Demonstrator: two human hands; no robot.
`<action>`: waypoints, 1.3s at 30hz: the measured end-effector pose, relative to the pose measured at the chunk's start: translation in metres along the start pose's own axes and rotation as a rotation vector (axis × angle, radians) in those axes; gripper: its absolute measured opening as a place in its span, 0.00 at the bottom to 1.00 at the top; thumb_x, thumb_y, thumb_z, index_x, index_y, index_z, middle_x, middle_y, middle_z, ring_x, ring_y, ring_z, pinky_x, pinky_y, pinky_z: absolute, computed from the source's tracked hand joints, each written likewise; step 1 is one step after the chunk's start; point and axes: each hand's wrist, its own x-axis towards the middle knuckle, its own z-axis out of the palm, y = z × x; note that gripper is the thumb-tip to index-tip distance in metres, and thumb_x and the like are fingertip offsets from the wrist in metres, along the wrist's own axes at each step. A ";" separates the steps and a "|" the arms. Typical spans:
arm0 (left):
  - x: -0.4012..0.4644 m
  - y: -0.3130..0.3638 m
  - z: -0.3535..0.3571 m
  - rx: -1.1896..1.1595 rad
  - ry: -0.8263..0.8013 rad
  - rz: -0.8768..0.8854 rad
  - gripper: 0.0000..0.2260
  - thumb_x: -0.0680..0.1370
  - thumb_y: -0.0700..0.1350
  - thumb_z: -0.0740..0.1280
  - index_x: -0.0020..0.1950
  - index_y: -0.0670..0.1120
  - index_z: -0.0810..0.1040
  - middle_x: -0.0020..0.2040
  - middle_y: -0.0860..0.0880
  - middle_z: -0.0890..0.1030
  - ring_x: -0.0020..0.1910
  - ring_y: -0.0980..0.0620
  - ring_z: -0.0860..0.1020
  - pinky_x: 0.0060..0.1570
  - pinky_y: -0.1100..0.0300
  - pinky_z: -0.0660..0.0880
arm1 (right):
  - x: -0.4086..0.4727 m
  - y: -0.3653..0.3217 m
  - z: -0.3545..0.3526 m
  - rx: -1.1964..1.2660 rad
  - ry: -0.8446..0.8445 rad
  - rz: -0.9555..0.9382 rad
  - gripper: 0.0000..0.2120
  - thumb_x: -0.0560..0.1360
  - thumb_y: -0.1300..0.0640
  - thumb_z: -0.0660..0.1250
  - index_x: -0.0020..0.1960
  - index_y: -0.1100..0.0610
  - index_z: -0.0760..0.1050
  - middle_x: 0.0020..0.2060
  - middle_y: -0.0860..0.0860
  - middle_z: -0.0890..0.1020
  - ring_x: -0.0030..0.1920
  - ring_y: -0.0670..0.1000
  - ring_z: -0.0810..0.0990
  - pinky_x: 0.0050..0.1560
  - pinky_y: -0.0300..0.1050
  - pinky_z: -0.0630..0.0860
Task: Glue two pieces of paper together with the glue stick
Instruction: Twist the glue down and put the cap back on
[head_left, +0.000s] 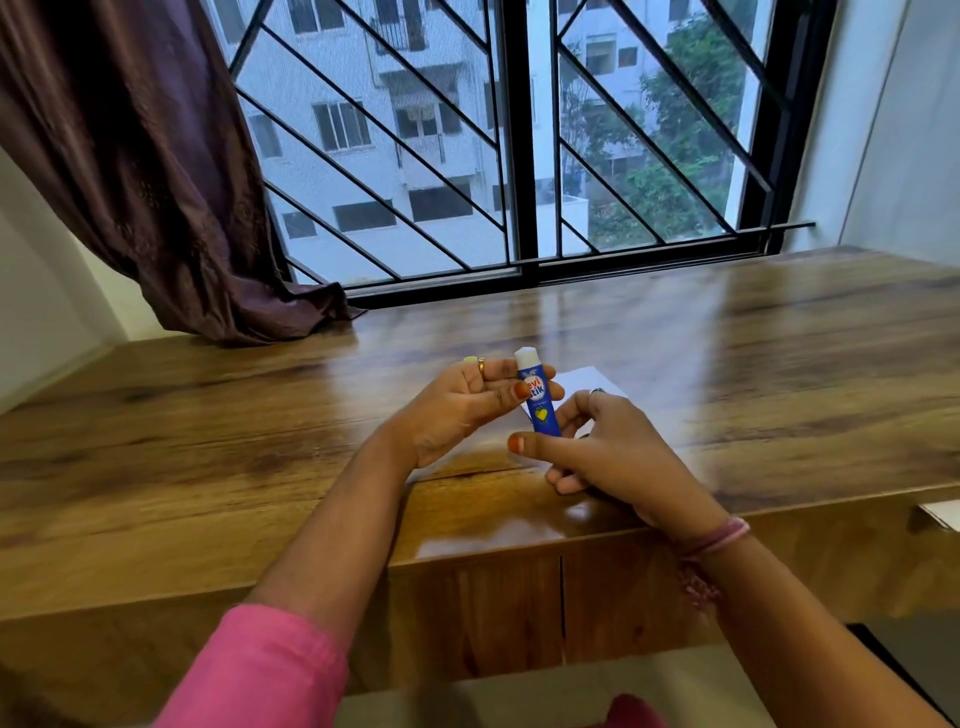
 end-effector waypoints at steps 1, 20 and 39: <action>0.000 0.000 -0.001 -0.011 0.004 -0.002 0.13 0.74 0.47 0.66 0.58 0.49 0.80 0.56 0.48 0.83 0.61 0.50 0.77 0.61 0.61 0.72 | -0.001 -0.002 -0.001 0.043 -0.043 0.014 0.18 0.65 0.49 0.77 0.47 0.57 0.75 0.27 0.50 0.83 0.31 0.47 0.83 0.31 0.36 0.77; -0.002 -0.003 -0.005 0.030 0.001 -0.023 0.13 0.76 0.45 0.64 0.61 0.47 0.78 0.56 0.48 0.83 0.62 0.51 0.77 0.59 0.62 0.72 | 0.002 0.001 -0.004 0.104 -0.131 0.046 0.08 0.69 0.57 0.75 0.45 0.57 0.80 0.33 0.53 0.83 0.31 0.42 0.81 0.33 0.34 0.78; -0.002 -0.003 -0.001 0.006 -0.010 -0.034 0.13 0.76 0.42 0.63 0.61 0.45 0.77 0.55 0.49 0.83 0.62 0.52 0.77 0.59 0.64 0.72 | 0.003 0.000 -0.003 0.022 -0.034 0.057 0.14 0.63 0.54 0.80 0.42 0.56 0.79 0.31 0.48 0.81 0.25 0.40 0.78 0.26 0.32 0.73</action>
